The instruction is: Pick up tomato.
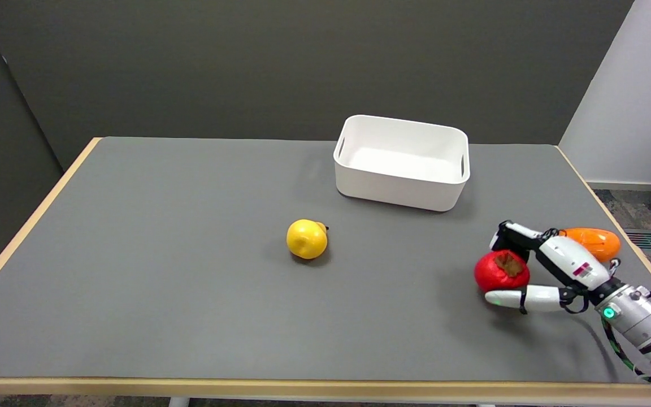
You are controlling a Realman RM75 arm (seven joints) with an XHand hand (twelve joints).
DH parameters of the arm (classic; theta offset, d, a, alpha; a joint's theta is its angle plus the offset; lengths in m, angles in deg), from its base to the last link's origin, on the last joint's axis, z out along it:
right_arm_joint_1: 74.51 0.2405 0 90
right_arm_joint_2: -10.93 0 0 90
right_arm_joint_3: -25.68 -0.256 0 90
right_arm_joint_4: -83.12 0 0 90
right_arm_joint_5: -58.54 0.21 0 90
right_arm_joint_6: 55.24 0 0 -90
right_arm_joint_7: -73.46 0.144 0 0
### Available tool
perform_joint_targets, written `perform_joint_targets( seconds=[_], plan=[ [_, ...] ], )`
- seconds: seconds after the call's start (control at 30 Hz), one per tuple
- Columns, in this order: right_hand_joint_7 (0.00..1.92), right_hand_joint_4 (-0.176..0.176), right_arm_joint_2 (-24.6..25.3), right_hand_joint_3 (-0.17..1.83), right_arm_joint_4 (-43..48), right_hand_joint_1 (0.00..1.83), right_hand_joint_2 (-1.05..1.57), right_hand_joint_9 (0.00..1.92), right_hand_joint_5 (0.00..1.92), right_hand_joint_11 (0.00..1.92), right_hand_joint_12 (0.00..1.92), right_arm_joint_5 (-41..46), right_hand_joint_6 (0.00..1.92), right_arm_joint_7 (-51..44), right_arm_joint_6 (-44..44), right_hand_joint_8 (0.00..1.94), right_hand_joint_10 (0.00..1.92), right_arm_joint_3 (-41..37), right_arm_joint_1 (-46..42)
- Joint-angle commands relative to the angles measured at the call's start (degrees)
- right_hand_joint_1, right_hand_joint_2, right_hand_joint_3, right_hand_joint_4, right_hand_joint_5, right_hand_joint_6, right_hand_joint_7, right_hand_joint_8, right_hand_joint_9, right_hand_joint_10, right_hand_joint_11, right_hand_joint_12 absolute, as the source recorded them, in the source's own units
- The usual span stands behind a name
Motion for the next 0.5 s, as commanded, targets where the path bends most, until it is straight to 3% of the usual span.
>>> perform_joint_targets(
  seconds=[0.03,0.27,0.4,0.5],
  plan=[
    [0.75,-0.130,-1.2,0.14,2.2,1.32,1.19,0.77,0.55,0.73,1.49,2.9,1.60,0.1,-7.6,1.33,1.49,-5.0,3.2],
    [0.78,-0.128,-2.0,0.27,-0.1,1.33,1.11,0.79,0.57,0.71,1.59,4.5,1.57,-0.4,-8.3,1.32,1.48,-8.1,8.0],
    [0.78,-0.122,-2.0,0.34,-5.9,1.33,1.08,0.80,0.58,0.72,1.62,7.9,1.58,-2.2,-2.9,1.33,1.48,-13.5,8.3],
    [0.78,-0.121,-2.1,0.26,-11.5,1.33,1.11,0.79,0.58,0.69,1.59,9.9,1.57,-7.0,4.6,1.32,1.48,-19.3,8.4]
  ],
)
